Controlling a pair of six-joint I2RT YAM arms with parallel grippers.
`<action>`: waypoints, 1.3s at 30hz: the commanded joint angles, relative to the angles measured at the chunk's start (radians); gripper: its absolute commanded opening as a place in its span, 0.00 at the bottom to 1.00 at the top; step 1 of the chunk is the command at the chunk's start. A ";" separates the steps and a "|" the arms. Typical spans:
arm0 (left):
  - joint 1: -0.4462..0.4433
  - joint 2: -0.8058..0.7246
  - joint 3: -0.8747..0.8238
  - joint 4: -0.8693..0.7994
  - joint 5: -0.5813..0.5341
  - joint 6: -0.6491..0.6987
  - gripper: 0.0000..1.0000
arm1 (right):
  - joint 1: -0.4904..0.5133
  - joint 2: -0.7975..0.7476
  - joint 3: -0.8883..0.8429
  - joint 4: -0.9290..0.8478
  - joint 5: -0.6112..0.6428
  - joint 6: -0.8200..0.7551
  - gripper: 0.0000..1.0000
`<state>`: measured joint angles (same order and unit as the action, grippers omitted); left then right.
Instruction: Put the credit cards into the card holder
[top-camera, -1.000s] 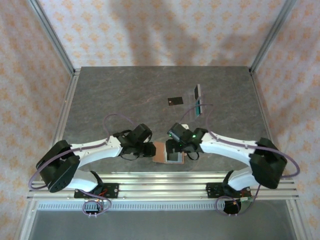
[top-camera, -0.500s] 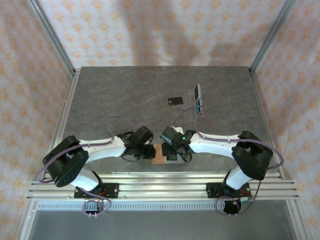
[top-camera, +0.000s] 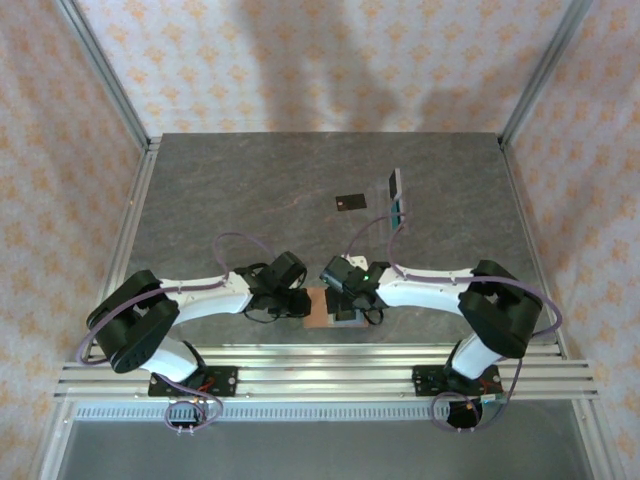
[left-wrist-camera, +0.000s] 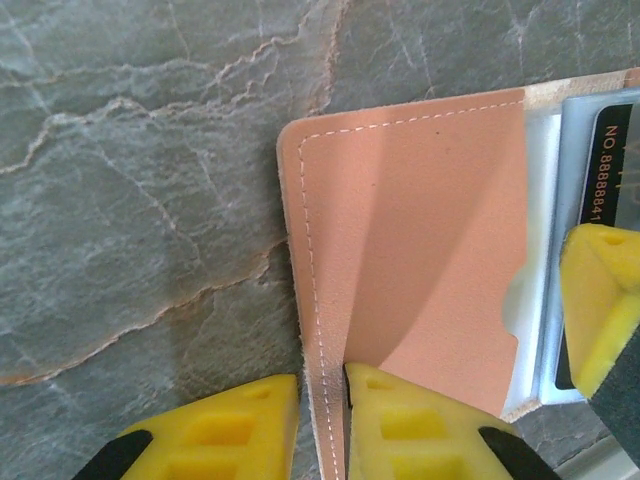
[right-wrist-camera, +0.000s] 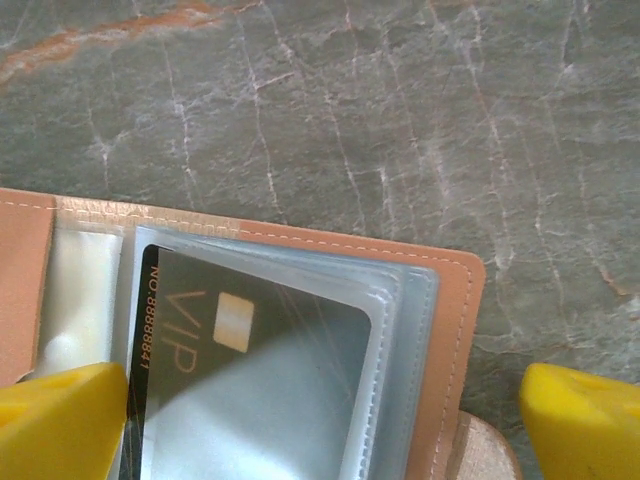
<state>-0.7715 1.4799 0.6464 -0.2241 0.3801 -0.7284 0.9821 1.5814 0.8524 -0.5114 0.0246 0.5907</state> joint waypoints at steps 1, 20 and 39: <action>0.006 0.022 -0.018 -0.015 -0.053 0.001 0.19 | 0.006 -0.035 -0.024 -0.068 0.084 -0.009 0.98; 0.006 -0.039 0.048 -0.088 -0.018 0.020 0.19 | 0.007 -0.104 -0.085 -0.019 0.031 -0.028 0.80; -0.061 -0.025 0.108 0.071 0.081 -0.059 0.17 | 0.006 -0.180 -0.104 0.005 0.024 -0.019 0.84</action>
<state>-0.8249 1.4273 0.7712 -0.2024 0.4458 -0.7658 0.9859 1.4345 0.7589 -0.4995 0.0292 0.5629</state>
